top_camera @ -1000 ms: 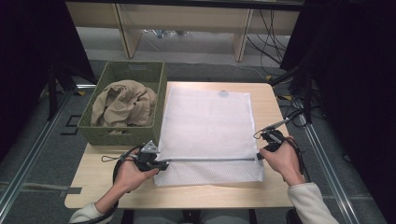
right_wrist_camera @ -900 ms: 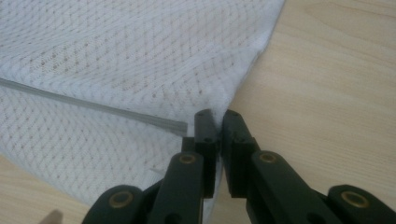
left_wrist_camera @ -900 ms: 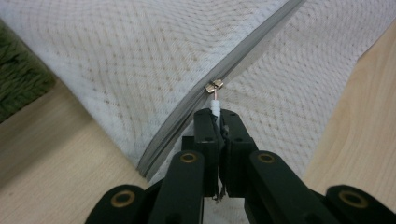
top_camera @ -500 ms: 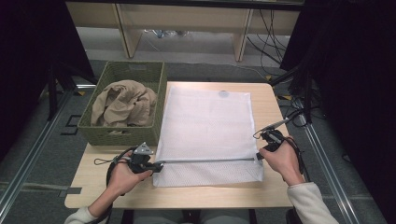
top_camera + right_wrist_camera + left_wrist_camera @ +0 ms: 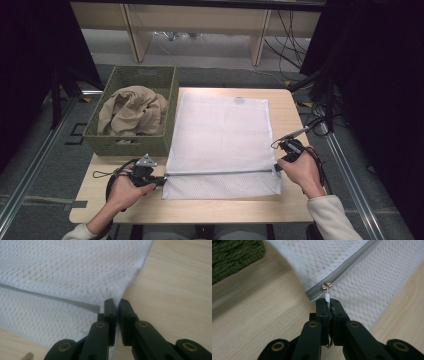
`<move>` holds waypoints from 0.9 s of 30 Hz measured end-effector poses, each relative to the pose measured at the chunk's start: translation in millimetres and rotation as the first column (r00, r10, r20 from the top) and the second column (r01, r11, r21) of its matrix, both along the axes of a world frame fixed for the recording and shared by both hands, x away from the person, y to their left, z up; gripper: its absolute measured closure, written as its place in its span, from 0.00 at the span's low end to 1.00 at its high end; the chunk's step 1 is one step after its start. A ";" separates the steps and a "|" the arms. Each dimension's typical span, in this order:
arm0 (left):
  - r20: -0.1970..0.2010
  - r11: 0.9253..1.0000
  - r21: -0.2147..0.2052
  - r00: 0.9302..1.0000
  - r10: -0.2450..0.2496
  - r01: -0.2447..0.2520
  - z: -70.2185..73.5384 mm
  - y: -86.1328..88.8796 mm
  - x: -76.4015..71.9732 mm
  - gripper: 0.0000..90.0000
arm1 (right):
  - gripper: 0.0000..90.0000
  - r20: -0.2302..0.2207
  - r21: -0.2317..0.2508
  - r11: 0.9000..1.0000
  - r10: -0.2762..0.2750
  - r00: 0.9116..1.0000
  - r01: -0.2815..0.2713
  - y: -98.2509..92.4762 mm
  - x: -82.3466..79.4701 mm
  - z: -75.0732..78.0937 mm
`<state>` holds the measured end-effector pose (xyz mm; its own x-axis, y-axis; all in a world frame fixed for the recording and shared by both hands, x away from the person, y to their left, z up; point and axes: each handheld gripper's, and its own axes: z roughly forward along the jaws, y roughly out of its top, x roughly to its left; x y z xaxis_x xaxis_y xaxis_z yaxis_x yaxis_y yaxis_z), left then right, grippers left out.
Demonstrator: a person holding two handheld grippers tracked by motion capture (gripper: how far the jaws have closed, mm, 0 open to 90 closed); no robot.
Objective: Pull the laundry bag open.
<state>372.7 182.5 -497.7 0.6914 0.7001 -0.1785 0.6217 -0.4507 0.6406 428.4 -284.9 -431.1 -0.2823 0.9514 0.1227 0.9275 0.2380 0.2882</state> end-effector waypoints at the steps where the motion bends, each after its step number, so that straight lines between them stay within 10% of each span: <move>1: -0.013 1.000 -0.003 1.000 -0.003 0.003 -0.4 1.0 0.4 0.96 | 0.96 -0.001 -0.004 1.000 -0.003 1.000 0.003 0.1 0.0 -0.4; 5: -0.009 1.000 0.026 1.000 -0.004 0.004 -2.0 3.2 0.2 0.96 | 0.96 -0.003 -0.002 1.000 0.008 1.000 -0.008 -1.3 1.3 -2.7; 6: -0.013 1.000 0.025 1.000 -0.004 0.004 -2.5 3.4 0.1 0.96 | 0.96 -0.058 -0.001 0.997 -0.071 0.996 0.071 3.9 -1.1 0.5; 10: -0.018 0.999 0.032 1.000 -0.010 0.010 -2.7 4.6 0.2 0.96 | 0.96 -0.016 0.010 1.000 -0.003 1.000 0.003 -3.3 2.5 -7.1; 12: -0.016 0.999 0.036 1.000 -0.007 0.008 -2.8 4.1 0.2 0.96 | 0.96 -0.077 0.012 0.998 -0.064 0.995 0.065 -0.3 1.3 -5.6; 16: -0.017 0.999 0.038 1.000 -0.009 0.010 -2.7 3.5 1.0 0.96 | 0.96 -0.019 0.007 1.000 -0.017 1.000 0.017 -3.4 4.0 -13.5; 27: -0.013 0.997 0.071 1.000 -0.009 0.010 1.2 -1.3 -3.5 0.90 | 0.92 -0.062 -0.019 1.000 -0.021 0.998 0.020 1.8 1.3 -14.3</move>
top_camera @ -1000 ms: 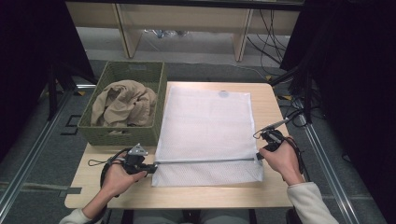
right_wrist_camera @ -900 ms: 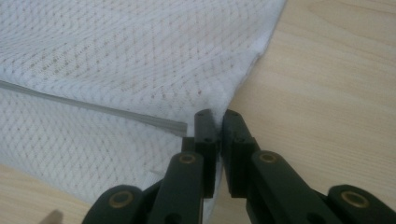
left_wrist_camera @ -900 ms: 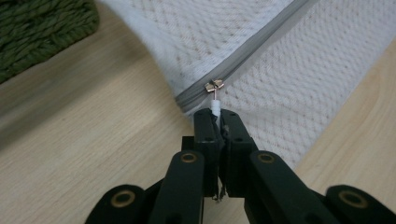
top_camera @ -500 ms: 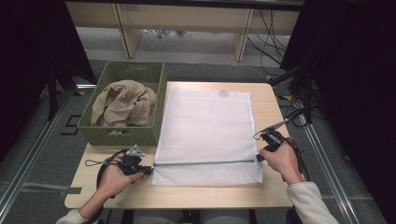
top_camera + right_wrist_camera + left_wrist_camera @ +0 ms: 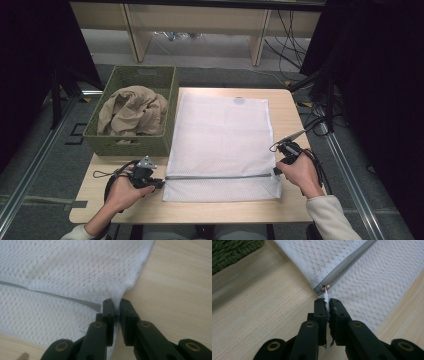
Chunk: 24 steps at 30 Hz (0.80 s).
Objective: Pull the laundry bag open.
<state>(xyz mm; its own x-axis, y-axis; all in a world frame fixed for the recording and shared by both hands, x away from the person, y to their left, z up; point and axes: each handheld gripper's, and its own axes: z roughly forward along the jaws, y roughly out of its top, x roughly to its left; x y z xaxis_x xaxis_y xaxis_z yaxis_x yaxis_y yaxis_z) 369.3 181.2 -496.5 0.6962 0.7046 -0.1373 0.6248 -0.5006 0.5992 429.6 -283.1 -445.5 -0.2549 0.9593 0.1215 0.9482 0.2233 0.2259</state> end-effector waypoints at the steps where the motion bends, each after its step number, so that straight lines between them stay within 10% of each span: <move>1: 0.012 1.000 0.001 1.000 -0.002 0.002 0.9 -1.0 -1.2 0.89 | 0.92 -0.015 0.006 1.000 -0.012 1.000 0.012 1.1 -0.7 0.8; 8: 0.085 1.000 0.006 0.996 -0.007 0.006 8.6 -13.6 -8.5 0.86 | 0.90 0.038 -0.005 0.998 0.061 0.997 -0.061 -1.9 1.1 -1.3; 10: 0.110 1.000 0.004 0.994 -0.013 0.013 11.3 -17.5 -10.0 0.86 | 0.89 -0.020 0.010 1.000 -0.024 1.000 0.024 4.1 -2.4 3.4; 11: 0.114 1.000 -0.001 0.993 -0.017 0.018 12.5 -19.7 -10.5 0.86 | 0.89 0.030 0.004 0.999 0.037 0.999 -0.038 0.3 -0.7 0.5; 18: 0.123 0.998 0.004 0.990 -0.063 0.062 1.1 -35.1 -3.7 0.83 | 0.84 0.012 0.022 1.000 -0.008 1.000 0.008 5.0 -3.5 6.3; 24: 0.169 0.994 -0.079 0.984 -0.057 0.071 8.5 -34.5 -6.5 0.79 | 0.81 0.096 0.049 0.999 0.005 0.995 -0.010 5.4 -5.8 16.7</move>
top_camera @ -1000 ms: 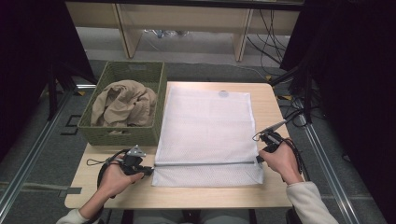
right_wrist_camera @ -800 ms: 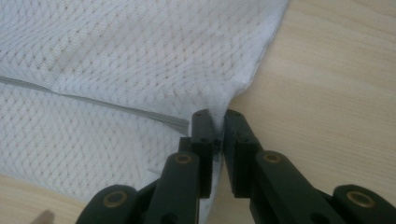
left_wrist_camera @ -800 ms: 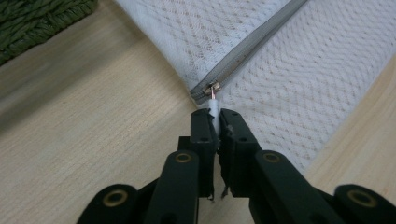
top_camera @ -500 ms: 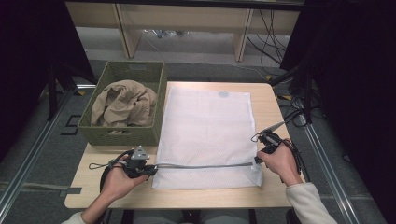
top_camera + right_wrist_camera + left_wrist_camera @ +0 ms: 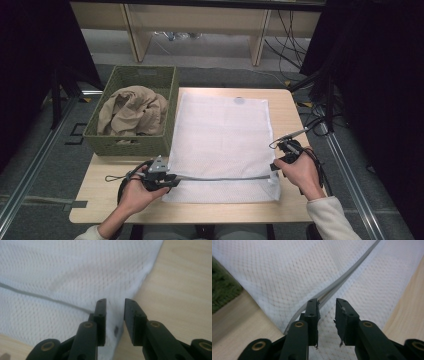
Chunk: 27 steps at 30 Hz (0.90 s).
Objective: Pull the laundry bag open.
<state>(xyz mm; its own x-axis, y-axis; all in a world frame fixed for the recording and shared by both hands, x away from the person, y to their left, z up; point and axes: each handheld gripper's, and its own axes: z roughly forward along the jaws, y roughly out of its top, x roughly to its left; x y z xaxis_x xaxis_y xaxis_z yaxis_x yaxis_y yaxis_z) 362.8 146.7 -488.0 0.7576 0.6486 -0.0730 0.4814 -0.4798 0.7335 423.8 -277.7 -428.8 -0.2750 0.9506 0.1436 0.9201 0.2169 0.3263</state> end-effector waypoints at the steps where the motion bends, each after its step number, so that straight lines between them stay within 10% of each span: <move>1: 0.019 1.000 -0.011 1.000 -0.003 0.003 2.5 2.1 -1.1 0.78 | 0.81 -0.003 0.008 1.000 -0.019 1.000 0.019 2.5 -1.8 4.2; 8: 0.099 0.992 -0.126 0.994 0.036 -0.024 5.7 15.9 -11.5 0.69 | 0.79 0.129 0.041 0.999 0.031 0.991 -0.036 10.1 -5.6 16.1; 16: 0.173 0.984 -0.171 0.981 0.084 -0.054 1.9 29.8 -17.9 0.56 | 0.79 0.175 0.073 0.981 0.164 0.971 -0.179 24.0 -2.1 4.6; 27: 0.173 0.972 -0.211 0.974 0.144 -0.106 -1.9 32.0 -18.8 0.48 | 0.78 0.201 0.094 0.971 0.199 0.959 -0.221 32.5 -3.6 -2.3</move>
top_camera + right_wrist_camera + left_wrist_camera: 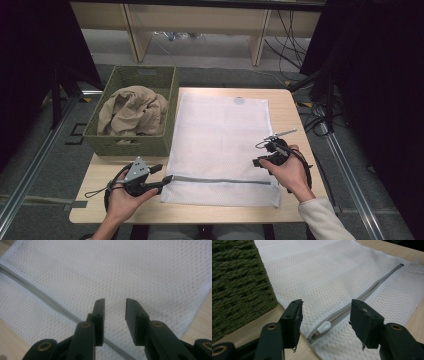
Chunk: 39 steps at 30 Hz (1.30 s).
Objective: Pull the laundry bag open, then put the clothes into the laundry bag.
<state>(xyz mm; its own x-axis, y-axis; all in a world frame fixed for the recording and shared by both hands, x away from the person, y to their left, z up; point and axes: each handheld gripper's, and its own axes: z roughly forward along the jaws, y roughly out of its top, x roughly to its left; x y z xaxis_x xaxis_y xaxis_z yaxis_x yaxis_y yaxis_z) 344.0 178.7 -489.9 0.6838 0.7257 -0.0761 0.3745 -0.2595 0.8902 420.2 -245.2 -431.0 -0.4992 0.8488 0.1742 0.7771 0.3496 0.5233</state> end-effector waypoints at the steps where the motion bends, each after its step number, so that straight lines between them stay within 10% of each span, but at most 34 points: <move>1: 0.000 1.000 0.004 1.000 -0.003 0.003 0.2 0.7 0.1 0.48 | 0.78 0.002 0.000 1.000 0.002 1.000 -0.002 -0.2 -0.4 0.2; 39: -0.010 1.000 0.007 1.000 0.002 -0.002 -5.6 -1.6 -2.4 0.48 | 0.86 0.033 -0.040 0.985 0.167 0.985 -0.165 37.9 2.7 -7.9</move>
<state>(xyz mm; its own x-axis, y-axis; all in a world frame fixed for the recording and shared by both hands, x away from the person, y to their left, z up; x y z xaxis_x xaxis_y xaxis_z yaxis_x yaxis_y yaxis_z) 341.6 177.1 -495.5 0.6817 0.7275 -0.0778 0.3836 -0.2648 0.8847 422.8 -207.3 -438.9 -0.6392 0.7591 0.1233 0.6872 0.4919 0.5345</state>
